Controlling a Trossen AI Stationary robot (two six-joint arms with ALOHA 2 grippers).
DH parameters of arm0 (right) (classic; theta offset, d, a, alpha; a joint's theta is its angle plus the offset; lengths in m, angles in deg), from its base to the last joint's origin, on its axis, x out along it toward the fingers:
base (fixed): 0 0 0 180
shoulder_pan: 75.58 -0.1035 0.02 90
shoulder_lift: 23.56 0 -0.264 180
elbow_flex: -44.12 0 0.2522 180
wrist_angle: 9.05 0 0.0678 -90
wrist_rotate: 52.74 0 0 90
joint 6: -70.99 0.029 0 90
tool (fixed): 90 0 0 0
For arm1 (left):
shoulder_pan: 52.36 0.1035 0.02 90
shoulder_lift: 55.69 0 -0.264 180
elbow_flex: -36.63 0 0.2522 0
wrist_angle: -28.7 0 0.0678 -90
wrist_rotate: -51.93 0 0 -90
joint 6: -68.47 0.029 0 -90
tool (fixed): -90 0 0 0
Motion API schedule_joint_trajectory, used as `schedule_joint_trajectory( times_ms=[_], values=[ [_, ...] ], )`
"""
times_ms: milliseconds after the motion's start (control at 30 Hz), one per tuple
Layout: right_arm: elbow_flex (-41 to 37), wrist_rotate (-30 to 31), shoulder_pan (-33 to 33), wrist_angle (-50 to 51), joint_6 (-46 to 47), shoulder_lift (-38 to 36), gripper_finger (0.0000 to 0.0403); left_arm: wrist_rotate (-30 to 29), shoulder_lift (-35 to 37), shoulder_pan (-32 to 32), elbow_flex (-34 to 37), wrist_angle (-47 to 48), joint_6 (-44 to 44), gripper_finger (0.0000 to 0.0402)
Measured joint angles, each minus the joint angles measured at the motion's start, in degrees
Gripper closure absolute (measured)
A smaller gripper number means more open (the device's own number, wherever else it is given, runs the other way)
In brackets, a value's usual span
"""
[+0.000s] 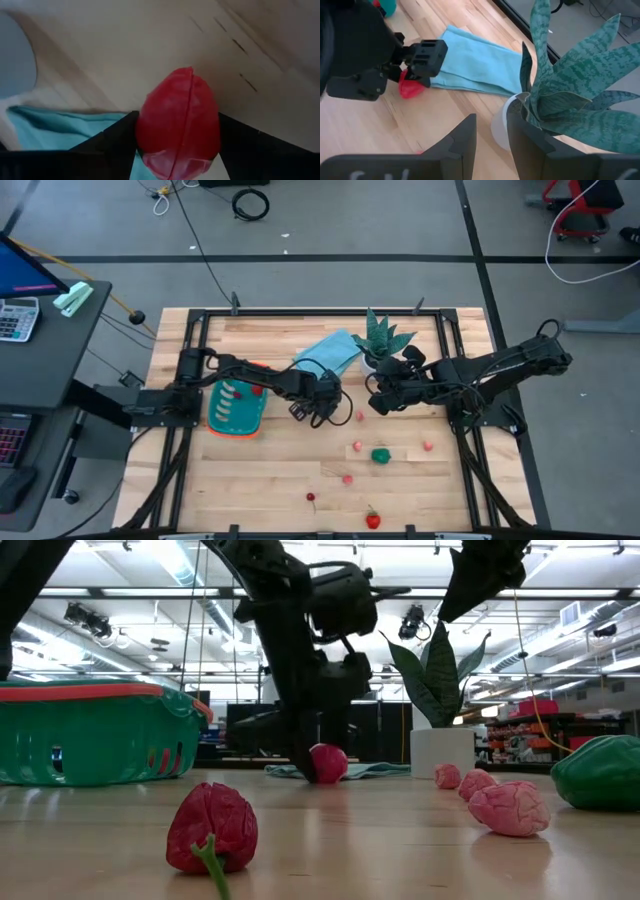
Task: Pick and placing Produce into tupperware
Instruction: Put the dragonfruit into the blue basket
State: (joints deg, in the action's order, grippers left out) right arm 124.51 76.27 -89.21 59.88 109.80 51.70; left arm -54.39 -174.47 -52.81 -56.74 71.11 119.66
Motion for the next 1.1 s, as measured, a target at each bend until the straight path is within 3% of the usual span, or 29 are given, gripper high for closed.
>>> schedule_joint_trajectory(
  times_ms=[133, 367, 467, 567, 633, 700, 867, 1100],
  values=[
    [0.00, 0.00, 0.00, 0.01, -0.02, 0.00, 0.0285, -2.52, -0.05, -0.22, -0.79, 1.08, -5.55, 0.0168],
    [0.00, -0.02, 0.00, -0.01, -0.02, 0.00, 0.0285, -17.99, 2.42, -2.26, -7.69, 13.23, -12.35, 0.0178],
    [0.00, -0.04, 0.00, -0.01, 0.00, 0.00, 0.0285, -21.31, 2.92, -2.82, -12.72, 27.09, -25.30, 0.0163],
    [0.00, -0.03, 0.00, 0.00, 0.48, 0.00, 0.0285, -21.55, 3.51, -2.83, -19.10, 45.22, -46.25, 0.0162],
    [0.00, -0.04, -0.02, -0.02, 0.59, 0.00, 0.0285, -21.11, 3.60, -2.76, -21.95, 57.94, -59.28, 0.0169],
    [0.00, -0.07, -0.02, -0.10, 0.67, 0.00, 0.0285, -19.43, 3.81, -2.71, -22.70, 61.81, -68.02, 0.0177],
    [-0.03, -0.05, -0.04, -0.01, 2.10, 0.02, 0.0285, -0.81, 10.75, -2.32, -18.03, 60.53, -71.85, 0.0172],
    [-0.07, 0.09, -0.15, 0.66, 2.10, 0.00, 0.0285, -0.97, 20.29, -1.81, -3.14, 61.53, -78.41, 0.0165]
  ],
)
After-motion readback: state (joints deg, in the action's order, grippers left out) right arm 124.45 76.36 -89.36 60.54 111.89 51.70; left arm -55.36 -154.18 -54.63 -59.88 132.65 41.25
